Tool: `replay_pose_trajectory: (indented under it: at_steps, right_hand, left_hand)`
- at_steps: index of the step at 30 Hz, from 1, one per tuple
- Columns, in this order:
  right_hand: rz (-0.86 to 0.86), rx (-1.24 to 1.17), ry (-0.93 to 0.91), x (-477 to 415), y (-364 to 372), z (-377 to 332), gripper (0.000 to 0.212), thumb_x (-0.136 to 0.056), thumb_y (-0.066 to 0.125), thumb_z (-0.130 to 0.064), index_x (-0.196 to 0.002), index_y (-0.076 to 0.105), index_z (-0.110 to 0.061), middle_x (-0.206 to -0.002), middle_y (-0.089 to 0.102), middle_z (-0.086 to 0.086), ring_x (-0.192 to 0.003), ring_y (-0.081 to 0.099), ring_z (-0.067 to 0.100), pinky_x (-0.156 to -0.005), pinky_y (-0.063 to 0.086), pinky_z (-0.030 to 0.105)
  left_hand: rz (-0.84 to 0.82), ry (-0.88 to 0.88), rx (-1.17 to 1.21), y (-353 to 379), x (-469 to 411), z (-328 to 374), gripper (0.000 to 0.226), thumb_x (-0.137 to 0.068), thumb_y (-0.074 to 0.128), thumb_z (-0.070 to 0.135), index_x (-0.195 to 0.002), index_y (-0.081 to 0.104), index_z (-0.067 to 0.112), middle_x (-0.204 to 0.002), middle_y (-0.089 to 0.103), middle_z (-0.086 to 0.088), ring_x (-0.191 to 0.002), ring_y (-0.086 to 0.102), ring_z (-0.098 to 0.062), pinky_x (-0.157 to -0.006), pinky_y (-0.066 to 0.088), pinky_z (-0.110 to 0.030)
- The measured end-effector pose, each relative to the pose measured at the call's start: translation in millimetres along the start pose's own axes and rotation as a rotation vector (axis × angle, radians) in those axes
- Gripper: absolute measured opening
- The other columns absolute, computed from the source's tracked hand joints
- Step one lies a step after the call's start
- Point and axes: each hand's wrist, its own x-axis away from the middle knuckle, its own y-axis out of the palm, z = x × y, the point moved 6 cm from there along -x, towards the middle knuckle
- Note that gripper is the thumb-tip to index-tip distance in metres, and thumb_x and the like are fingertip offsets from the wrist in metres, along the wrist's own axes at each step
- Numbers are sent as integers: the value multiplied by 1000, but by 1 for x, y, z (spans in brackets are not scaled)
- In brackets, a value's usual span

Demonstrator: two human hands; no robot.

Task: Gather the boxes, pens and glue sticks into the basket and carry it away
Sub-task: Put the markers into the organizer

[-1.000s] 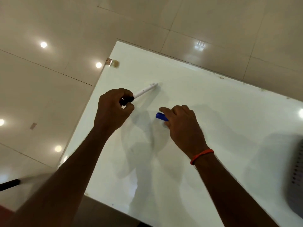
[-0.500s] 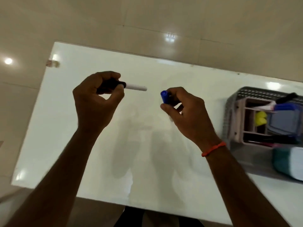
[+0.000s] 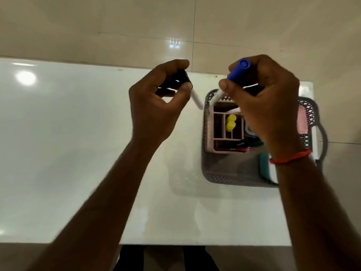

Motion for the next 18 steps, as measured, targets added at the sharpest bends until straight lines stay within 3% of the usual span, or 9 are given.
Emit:
replay_pose_trajectory:
  at_steps: [11, 18]
  right_hand:
    - [-22, 59, 84, -23, -14, 67, 34, -83, 78, -29, -111, 67, -13, -92, 66, -12, -82, 62, -11, -76, 47, 3]
    - [-96, 12, 112, -14, 1, 79, 27, -86, 75, -30, -110, 66, -20, -91, 73, -4, -82, 70, 4, -74, 59, 24]
  left_hand:
    - [-95, -23, -93, 80, -2, -9, 34, -88, 73, 19, -122, 70, 15, -102, 76, 7, -95, 72, -9, -77, 61, -33]
    - [-84, -61, -96, 80, 0, -17, 31, -92, 70, 24, -123, 70, 17, -98, 74, 12, -94, 71, -2, -72, 57, -22]
